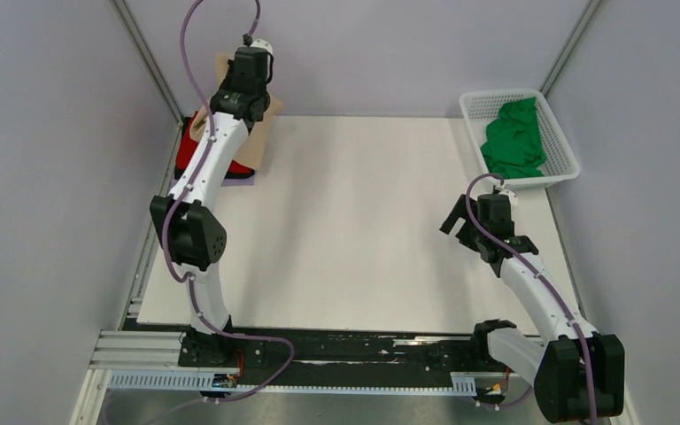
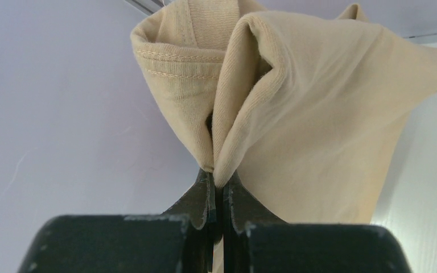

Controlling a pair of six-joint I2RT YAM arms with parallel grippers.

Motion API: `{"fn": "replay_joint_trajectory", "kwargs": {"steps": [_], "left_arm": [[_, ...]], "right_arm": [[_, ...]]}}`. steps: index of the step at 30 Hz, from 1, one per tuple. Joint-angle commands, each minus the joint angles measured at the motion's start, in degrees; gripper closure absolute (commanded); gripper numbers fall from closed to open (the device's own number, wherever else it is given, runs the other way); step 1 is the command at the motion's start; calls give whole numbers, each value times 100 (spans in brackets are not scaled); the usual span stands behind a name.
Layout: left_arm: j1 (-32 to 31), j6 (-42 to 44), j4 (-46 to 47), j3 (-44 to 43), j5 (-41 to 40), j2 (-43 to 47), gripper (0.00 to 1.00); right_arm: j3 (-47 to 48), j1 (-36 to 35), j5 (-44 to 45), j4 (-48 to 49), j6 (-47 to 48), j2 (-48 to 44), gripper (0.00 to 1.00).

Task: Fold and stack the t-shirts
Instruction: Put the neatly folded tshirt into the corner of the board with the left arm

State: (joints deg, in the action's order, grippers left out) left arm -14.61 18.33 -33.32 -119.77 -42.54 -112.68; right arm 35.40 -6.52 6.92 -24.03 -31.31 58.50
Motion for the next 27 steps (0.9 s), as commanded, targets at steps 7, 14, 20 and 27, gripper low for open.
{"fn": "replay_joint_trajectory", "kwargs": {"steps": [7, 14, 20, 27], "left_arm": [[589, 169, 475, -136, 481, 58, 100], [1045, 484, 678, -517, 860, -737, 100], [1369, 666, 1417, -621, 1473, -1333, 99], [1885, 444, 1648, -1556, 1440, -2263, 92]], "right_arm": [[141, 42, 264, -178, 91, 342, 0], [195, 37, 396, -353, 38, 312, 0], [336, 37, 522, -509, 59, 355, 0], [438, 38, 658, -733, -35, 376, 0]]}}
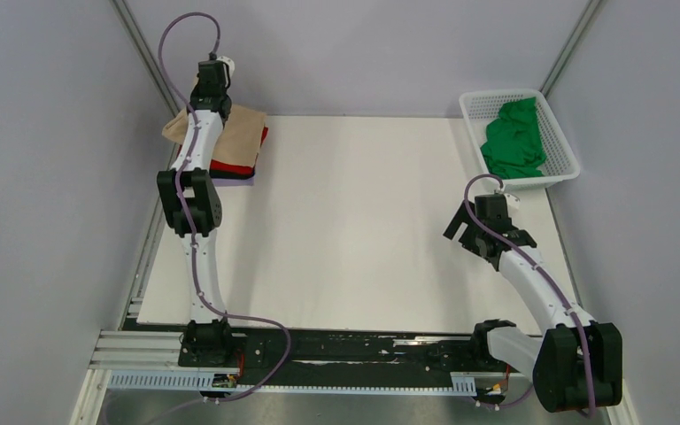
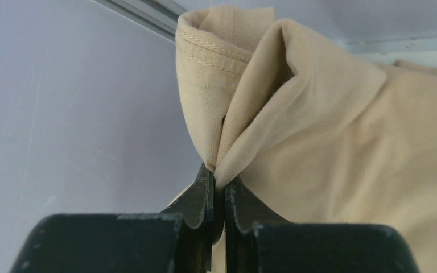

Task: Fold and stack the t-shirts
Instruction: Put the neatly folded tshirt into the corner of the board with the left arm

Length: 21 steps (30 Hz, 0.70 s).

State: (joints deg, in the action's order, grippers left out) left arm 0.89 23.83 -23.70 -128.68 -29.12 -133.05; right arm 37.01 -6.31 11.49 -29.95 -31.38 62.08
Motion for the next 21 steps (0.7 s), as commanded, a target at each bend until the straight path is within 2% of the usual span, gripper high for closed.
{"fn": "replay_joint_trajectory", "kwargs": {"steps": [1, 2, 4, 5, 7, 8, 9, 10, 12, 16, 20, 21], "left_arm": [[370, -255, 666, -710, 117, -325, 87], [430, -300, 661, -750, 177, -357, 84], [492, -416, 670, -753, 194, -424, 67], [505, -457, 693, -754, 163, -441, 64], [524, -522, 725, -752, 32, -458, 45], [526, -548, 713, -754, -4, -463, 27], [526, -633, 698, -754, -32, -437, 19], [527, -695, 649, -744, -32, -426, 5], [527, -931, 491, -738, 47, -334, 1], [521, -1639, 78, -648, 503, -59, 0], [521, -2382, -147, -159, 1290, 472, 0], [519, -2554, -103, 194, 1494, 600, 0]], "right_arm": [[292, 22, 211, -176, -49, 25, 0], [303, 24, 213, -189, -68, 35, 0], [358, 17, 206, -195, -79, 68, 0], [392, 17, 219, -196, -78, 107, 0], [484, 20, 238, -208, -79, 184, 0], [530, 20, 232, -212, -79, 222, 0], [573, 21, 226, -205, -79, 263, 0], [608, 18, 211, -205, -87, 294, 0], [658, 23, 168, -191, -97, 344, 0], [704, 18, 4, -164, -68, 330, 0], [641, 16, -91, -13, -19, 118, 0], [600, 16, -112, 60, -17, 71, 0]]}}
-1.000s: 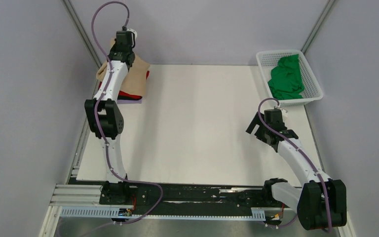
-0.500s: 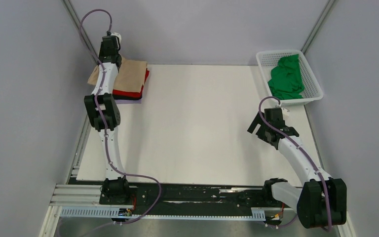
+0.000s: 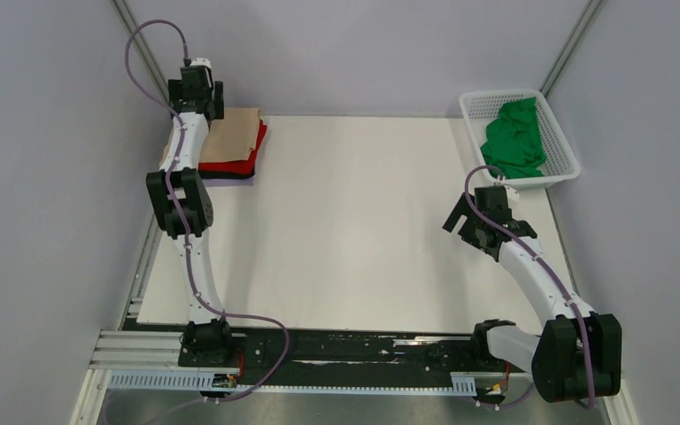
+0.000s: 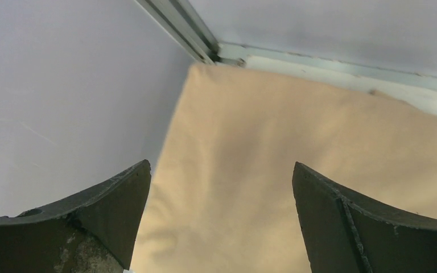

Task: Fold and stack the t-shirts
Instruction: Put the neatly folded tshirt into the corner of the board with the left arm

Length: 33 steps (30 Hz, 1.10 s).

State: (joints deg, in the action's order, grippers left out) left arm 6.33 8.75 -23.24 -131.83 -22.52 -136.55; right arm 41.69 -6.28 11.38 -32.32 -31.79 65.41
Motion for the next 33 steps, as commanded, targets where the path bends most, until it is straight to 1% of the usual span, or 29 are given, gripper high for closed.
{"fn": "replay_joint_trajectory", "kwargs": {"steps": [1, 2, 3, 4, 5, 6, 7, 11, 13, 21, 25, 29, 32, 33], "left_arm": [[-26, -1445, -85, 711, 1019, 1217, 0], [-22, -1644, 65, 1179, 1126, 1350, 0], [-24, -1997, 131, 1411, 1410, 1599, 0], [-24, -2166, 273, 1820, 1568, 1703, 0], [-19, -2402, 345, 2030, 1899, 1898, 0], [-23, -2509, 461, 2379, 2023, 2050, 0], [-19, -2697, 474, 2521, 2158, 2104, 0], [-22, -2935, 373, 3258, 2132, 2289, 0], [-25, -2895, 439, 3514, 2200, 2324, 0], [-26, -2627, 329, 3867, 2771, 2189, 0], [-26, -2497, 244, 3912, 2853, 2389, 0], [-33, -2438, 81, 3864, 2834, 2881, 0], [-96, -2541, 39, 4036, 2870, 3606, 0], [-123, -2574, 77, 4221, 2882, 3973, 0]], "right_arm": [[88, 20, -134, 390, 32, -292, 0], [51, 15, -199, 491, 32, -304, 0], [30, 13, -269, 570, 37, -301, 0], [16, 13, -342, 644, 43, -288, 0], [7, 14, -411, 682, 67, -262, 0], [13, 13, -458, 712, 94, -238, 0], [14, 16, -462, 723, 120, -220, 0], [-63, 18, -396, 775, 213, -252, 0], [-124, 14, -379, 800, 239, -284, 0], [-202, 13, -418, 866, 210, -197, 0], [-143, 15, -439, 883, 238, -237, 0], [-76, 16, -430, 890, 246, -393, 0], [-81, 13, -397, 921, 203, -630, 0], [-94, 18, -375, 928, 188, -720, 0]]}}
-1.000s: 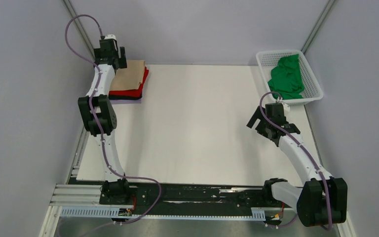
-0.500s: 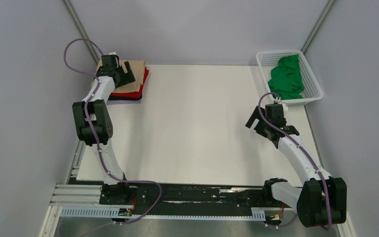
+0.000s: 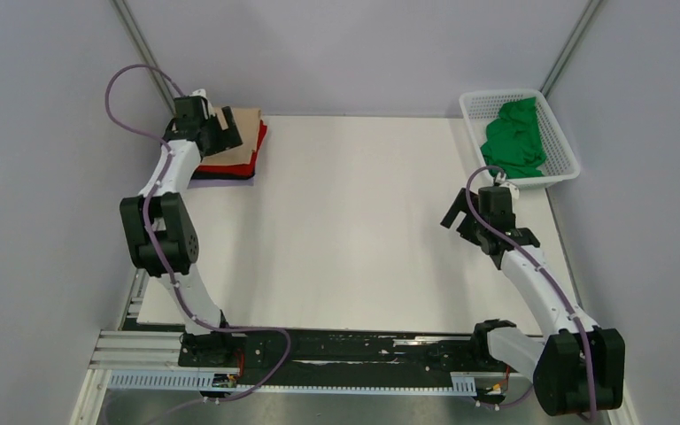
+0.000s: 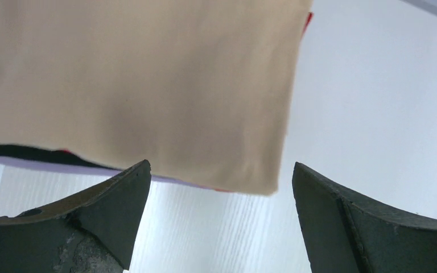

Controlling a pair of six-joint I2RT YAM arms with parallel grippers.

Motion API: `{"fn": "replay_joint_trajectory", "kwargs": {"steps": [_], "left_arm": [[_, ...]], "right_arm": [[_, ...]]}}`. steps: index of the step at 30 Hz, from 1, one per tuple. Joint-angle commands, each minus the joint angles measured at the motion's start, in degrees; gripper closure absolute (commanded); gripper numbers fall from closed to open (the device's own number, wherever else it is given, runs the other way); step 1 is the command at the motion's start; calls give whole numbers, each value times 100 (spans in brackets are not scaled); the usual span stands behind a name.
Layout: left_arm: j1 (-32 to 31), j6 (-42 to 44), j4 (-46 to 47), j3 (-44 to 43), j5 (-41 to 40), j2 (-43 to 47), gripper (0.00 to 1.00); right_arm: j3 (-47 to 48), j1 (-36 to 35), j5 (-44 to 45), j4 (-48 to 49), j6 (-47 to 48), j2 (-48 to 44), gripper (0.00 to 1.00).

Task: Fold and stack the t-shirts
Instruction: Put the neatly folded tshirt into the corner of the board with the left arm, then reset both arms

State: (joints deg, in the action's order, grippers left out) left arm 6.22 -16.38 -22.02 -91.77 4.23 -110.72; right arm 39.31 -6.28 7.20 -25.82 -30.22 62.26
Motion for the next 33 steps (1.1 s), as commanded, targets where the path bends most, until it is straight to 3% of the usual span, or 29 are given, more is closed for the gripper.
{"fn": "replay_joint_trajectory", "kwargs": {"steps": [1, 3, 11, 15, 23, 33], "left_arm": [[-169, -147, -20, 323, 227, 1572, 0], [-280, -299, 110, 772, 272, 2210, 0], [-925, -934, 1015, 3884, 411, 4512, 0], [-1251, -965, 870, 4819, 280, 5325, 0], [-1281, -883, 901, 5543, -388, 5935, 0], [-1281, -693, 973, 5669, -779, 6150, 0]], "right_arm": [[127, 18, 90, 285, 7, -486, 0], [69, 19, 184, 297, -40, -655, 0], [-378, 13, 430, 459, -265, -1417, 0], [-673, 15, 465, 674, -305, -1708, 0], [-1202, 16, 618, 931, -398, -1955, 0], [-1408, 15, 904, 1096, -433, -2206, 0]]}}
